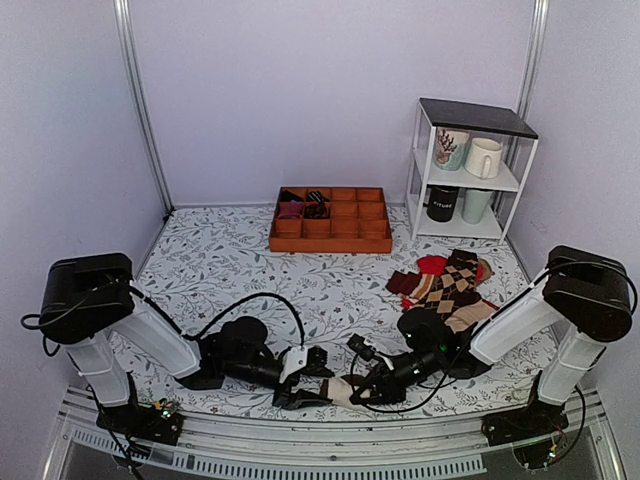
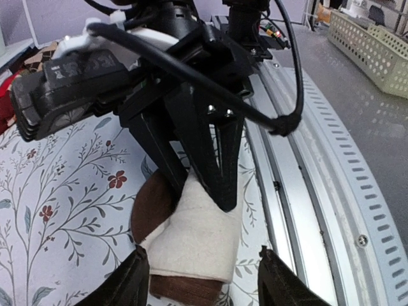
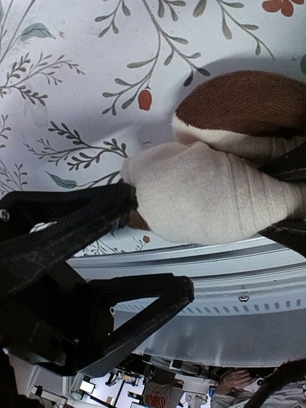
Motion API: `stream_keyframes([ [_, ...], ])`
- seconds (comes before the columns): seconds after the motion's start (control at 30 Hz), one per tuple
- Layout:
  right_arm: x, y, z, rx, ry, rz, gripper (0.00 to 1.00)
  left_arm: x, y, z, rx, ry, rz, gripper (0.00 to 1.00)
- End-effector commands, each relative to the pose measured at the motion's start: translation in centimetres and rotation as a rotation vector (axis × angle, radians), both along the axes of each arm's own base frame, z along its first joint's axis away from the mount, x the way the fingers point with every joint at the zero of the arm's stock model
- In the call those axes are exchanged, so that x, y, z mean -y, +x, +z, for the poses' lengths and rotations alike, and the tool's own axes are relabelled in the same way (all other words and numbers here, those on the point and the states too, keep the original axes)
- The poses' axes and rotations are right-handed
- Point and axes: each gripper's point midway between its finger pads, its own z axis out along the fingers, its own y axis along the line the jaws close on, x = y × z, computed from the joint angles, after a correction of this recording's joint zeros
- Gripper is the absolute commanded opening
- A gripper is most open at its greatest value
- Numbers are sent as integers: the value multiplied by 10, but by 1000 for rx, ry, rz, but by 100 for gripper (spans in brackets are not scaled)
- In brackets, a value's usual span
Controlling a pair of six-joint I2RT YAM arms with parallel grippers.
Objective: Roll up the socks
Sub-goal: Roll the sock at the center of the board.
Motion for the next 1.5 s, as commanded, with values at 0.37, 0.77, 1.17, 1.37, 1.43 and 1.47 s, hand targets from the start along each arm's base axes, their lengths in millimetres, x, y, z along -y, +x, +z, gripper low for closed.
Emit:
stream_keyframes([
  [0.37, 43, -19, -54, -155, -246, -20, 9, 9, -12, -48, -75, 162, -41, 43],
  [0.77, 39, -3, -40, -110, -258, -69, 23, 8, -5, -83, -207, 373, 45, 0],
  [1.17, 52, 64, 67, 446, -95, -272, 55, -44, -14, -147, -649, 712, 201, 0],
  [1.37, 50, 37, 84, 579, 45, -182, 56, -51, -22, -157, -739, 751, 210, 0],
  [1.43, 46, 28, 79, 586, 47, -144, 56, -51, -23, -157, -741, 751, 207, 0],
  [1.47, 43, 24, 75, 587, 40, -122, 56, -50, -23, -157, -743, 751, 204, 0],
])
